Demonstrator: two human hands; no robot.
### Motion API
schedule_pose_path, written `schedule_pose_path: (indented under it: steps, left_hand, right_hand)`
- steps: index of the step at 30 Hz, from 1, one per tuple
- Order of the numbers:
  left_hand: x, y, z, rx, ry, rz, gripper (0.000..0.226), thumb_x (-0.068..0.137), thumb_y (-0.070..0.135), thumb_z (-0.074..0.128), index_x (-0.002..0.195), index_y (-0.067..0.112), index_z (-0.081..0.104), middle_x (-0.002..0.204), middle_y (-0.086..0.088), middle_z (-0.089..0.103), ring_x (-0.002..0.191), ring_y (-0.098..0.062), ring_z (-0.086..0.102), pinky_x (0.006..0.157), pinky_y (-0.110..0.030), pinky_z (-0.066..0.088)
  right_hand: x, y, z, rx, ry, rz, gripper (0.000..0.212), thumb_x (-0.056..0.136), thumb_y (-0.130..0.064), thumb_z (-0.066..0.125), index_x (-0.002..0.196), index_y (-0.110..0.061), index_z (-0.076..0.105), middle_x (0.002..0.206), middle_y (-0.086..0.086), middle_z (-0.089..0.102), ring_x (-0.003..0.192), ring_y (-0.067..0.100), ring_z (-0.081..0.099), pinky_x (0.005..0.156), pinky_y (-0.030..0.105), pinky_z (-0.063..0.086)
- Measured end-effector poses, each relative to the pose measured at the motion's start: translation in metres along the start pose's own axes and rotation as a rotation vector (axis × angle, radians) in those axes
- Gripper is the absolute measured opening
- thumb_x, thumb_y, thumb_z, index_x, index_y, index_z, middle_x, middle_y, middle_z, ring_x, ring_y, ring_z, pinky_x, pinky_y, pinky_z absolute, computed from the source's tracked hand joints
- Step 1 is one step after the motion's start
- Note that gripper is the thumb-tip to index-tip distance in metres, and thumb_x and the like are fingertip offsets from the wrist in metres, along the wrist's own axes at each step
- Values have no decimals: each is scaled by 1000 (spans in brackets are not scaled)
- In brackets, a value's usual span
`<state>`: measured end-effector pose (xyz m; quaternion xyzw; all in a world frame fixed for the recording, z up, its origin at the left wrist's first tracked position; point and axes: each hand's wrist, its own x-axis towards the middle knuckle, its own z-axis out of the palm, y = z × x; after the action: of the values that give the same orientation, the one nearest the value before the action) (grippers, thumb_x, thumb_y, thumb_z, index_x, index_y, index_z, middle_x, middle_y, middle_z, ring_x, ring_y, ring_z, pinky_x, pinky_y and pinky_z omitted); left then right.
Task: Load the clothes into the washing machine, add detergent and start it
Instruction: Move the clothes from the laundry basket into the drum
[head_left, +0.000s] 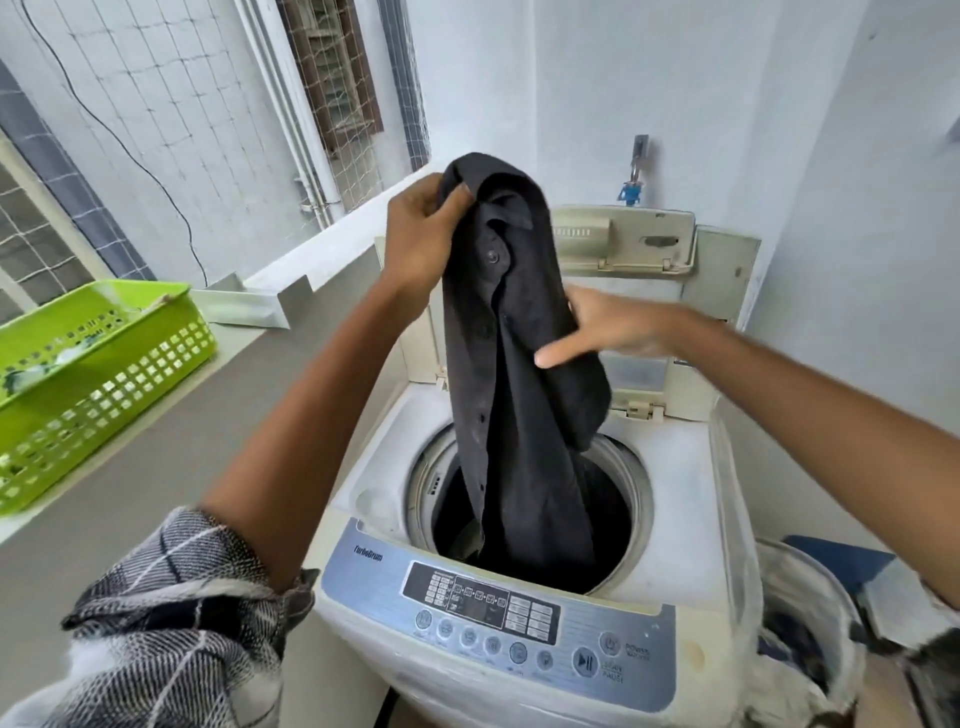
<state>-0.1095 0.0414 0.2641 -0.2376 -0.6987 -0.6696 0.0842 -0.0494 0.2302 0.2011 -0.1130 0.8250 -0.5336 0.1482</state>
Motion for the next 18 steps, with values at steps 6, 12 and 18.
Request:
schedule_pose_path:
  steps: [6,12,18]
  left_hand:
    - [4,-20,-38,97,74,-56,12,93,16,59,91,6,65,86,-6,66,77,-13,58,68,-27,48]
    - [7,-43,-79,428,-171,-175,20,90,29,63,93,9,66,89,-7,60,78,-15,54,69,-28,47]
    - [18,-61,-79,640,-158,-197,26,87,35,63,87,10,71,75,-5,62,61,-12,54,67,-30,49]
  right_hand:
    - [-4,8,-30,-441,484,31,33,73,-2,73,103,-15,65,102,2,69,96,20,64,79,30,48]
    - [-22,-76,-73,-316,973,-258,21,74,-7,68,87,-23,65,89,0,67,77,5,62,65,13,47]
    - [-7,-104,-45,-384,910,-301,18,80,-15,57,95,-20,66,96,3,68,87,13,61,74,24,45]
